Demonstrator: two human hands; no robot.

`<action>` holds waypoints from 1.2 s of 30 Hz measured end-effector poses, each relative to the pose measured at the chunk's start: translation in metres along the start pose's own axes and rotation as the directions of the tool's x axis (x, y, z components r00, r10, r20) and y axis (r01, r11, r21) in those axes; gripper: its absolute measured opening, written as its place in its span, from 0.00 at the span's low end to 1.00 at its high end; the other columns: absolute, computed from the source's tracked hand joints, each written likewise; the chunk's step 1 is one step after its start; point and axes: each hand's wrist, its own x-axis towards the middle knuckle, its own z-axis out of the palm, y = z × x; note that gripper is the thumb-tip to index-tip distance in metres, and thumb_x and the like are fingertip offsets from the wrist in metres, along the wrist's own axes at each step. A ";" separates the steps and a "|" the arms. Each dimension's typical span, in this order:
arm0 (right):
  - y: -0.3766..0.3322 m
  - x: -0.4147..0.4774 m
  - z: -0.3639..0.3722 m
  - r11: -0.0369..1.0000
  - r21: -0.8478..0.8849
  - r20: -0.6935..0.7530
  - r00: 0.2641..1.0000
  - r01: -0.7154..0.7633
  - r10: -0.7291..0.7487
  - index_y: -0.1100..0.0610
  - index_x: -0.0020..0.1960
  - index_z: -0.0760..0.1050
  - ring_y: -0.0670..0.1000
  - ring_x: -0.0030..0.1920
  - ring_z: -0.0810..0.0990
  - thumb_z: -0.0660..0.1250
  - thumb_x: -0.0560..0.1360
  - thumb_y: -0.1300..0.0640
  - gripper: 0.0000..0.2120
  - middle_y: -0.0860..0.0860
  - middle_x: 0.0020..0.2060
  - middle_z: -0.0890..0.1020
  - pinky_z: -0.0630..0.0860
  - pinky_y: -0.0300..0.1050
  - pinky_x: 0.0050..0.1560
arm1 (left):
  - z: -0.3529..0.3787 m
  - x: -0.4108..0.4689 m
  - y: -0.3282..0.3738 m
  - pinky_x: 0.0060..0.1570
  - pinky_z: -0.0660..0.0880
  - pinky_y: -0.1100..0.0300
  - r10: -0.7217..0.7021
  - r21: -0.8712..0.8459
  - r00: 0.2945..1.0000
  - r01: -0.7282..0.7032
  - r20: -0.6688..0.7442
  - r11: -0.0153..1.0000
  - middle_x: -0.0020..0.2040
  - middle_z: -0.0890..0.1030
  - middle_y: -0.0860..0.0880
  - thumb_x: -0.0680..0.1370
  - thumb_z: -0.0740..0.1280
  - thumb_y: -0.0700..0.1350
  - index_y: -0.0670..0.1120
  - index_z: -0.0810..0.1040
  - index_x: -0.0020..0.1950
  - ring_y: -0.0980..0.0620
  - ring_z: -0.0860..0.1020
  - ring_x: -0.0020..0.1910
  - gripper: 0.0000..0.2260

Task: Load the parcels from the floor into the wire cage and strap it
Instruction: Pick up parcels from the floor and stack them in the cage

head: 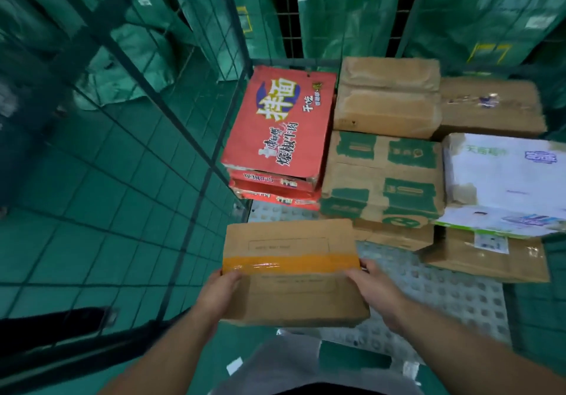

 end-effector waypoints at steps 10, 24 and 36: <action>-0.017 -0.019 -0.011 0.989 0.149 -0.349 0.935 -0.014 0.066 0.48 0.67 0.70 0.52 0.52 0.79 0.66 0.79 0.44 0.19 0.50 0.55 0.80 0.77 0.50 0.50 | 0.012 0.032 0.099 0.54 0.76 0.48 0.174 0.176 0.963 -0.211 0.204 0.962 0.54 0.81 0.48 0.76 0.68 0.56 0.51 0.77 0.60 0.46 0.79 0.53 0.16; -0.037 -0.043 -0.104 0.857 0.429 -0.635 0.770 0.286 0.061 0.52 0.65 0.75 0.52 0.52 0.78 0.65 0.78 0.47 0.18 0.52 0.56 0.81 0.74 0.50 0.48 | 0.119 -0.033 0.256 0.59 0.77 0.48 0.550 0.249 0.791 -0.608 0.267 0.754 0.55 0.81 0.51 0.73 0.67 0.58 0.53 0.75 0.61 0.45 0.80 0.54 0.19; -0.031 0.019 -0.070 0.593 0.790 -0.323 0.929 0.158 0.183 0.34 0.80 0.46 0.57 0.52 0.85 0.64 0.82 0.47 0.36 0.56 0.56 0.83 0.78 0.53 0.52 | 0.212 -0.016 0.209 0.65 0.72 0.37 -0.115 0.031 0.950 0.111 0.290 0.993 0.68 0.74 0.41 0.72 0.73 0.66 0.44 0.70 0.68 0.35 0.73 0.69 0.35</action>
